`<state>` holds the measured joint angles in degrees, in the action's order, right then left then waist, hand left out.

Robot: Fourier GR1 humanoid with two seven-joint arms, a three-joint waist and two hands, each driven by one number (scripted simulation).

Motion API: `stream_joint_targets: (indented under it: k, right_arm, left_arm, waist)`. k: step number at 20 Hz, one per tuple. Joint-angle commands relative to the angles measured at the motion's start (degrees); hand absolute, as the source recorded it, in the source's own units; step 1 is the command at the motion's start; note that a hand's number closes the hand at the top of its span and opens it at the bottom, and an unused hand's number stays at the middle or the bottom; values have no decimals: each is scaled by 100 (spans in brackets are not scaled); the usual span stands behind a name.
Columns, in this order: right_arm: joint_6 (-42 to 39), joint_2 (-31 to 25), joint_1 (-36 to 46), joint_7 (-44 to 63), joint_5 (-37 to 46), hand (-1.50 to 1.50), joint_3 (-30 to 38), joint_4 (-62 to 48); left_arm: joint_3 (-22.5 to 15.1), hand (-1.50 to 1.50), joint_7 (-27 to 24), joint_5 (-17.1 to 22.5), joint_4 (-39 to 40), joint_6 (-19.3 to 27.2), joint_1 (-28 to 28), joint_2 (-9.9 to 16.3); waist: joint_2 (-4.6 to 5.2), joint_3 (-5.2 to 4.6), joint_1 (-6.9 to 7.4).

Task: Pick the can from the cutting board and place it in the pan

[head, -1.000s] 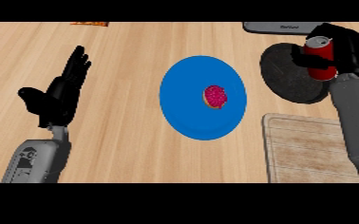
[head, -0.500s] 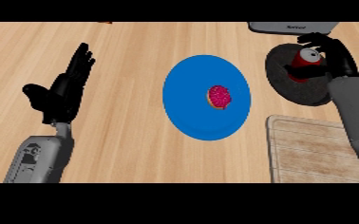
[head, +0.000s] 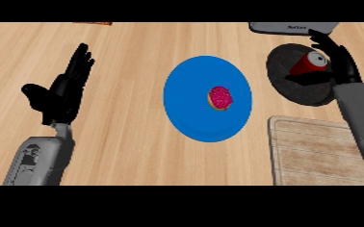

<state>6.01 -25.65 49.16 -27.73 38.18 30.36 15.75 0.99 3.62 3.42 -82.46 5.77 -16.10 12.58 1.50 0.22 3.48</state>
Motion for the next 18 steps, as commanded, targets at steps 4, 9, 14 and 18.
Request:
stream_joint_targets:
  k: [4, 9, 14, 18]
  right_arm:
    - [-867, -493, -229, -917, -1078, -150, 948, -101]
    - [-2398, -836, -828, -1325, -1382, -150, 993, -190]
    - [-3378, -1089, -1332, -1679, -1676, -150, 938, 308]
    - [-4134, -1504, -2001, -1877, -1858, -150, 883, 770]
  left_arm:
    - [77, 0, -90, 3, 28, 42, 79, -43]
    - [302, 0, 35, 71, -152, -13, 389, 178]
    - [344, 0, -195, 32, 42, -70, 410, 138]
    - [332, 0, -61, -76, 134, 66, 260, 91]
  waist:
    - [-78, -3, -230]
    - [-167, -18, -367]
    - [-202, -33, -493]
    - [-219, -37, -582]
